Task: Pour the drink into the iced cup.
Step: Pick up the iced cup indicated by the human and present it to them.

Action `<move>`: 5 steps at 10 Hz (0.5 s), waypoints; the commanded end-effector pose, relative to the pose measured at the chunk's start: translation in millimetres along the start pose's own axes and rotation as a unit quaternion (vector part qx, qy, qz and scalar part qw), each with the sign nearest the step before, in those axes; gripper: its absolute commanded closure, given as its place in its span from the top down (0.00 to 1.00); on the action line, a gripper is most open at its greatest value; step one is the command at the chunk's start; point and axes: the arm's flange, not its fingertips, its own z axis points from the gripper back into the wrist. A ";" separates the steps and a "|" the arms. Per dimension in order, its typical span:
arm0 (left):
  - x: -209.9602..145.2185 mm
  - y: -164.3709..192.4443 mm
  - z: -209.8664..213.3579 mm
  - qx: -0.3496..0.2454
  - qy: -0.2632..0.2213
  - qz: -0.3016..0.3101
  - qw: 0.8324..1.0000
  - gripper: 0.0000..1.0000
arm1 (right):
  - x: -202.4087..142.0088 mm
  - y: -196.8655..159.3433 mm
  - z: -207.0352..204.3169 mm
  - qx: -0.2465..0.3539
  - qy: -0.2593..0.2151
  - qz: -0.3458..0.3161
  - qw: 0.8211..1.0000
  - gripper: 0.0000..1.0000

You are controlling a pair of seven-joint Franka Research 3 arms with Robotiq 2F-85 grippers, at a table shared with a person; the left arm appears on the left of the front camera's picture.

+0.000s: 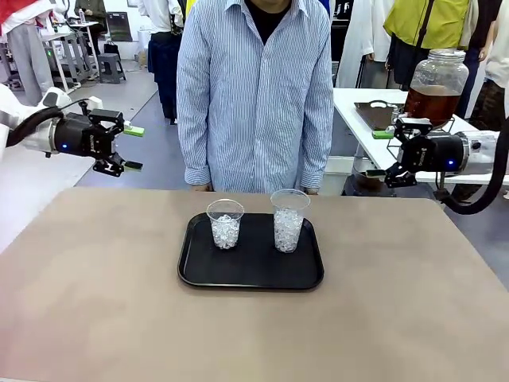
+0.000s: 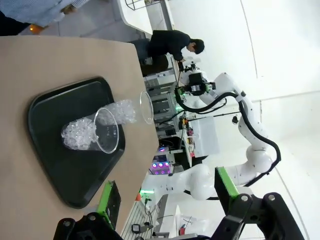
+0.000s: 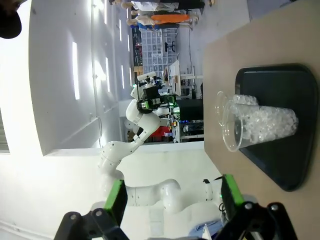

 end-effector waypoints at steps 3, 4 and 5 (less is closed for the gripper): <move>0.0 0.0 0.0 0.000 0.000 0.000 1.000 1.00 | 0.2 0.3 -0.3 0.000 0.000 -0.002 1.000 1.00; 0.0 0.0 0.0 0.000 0.000 0.000 1.000 1.00 | 0.2 0.3 -0.3 0.000 0.000 -0.002 1.000 1.00; 0.0 0.0 0.0 0.000 0.000 0.000 1.000 1.00 | 0.2 0.3 -0.3 0.000 0.000 -0.002 1.000 1.00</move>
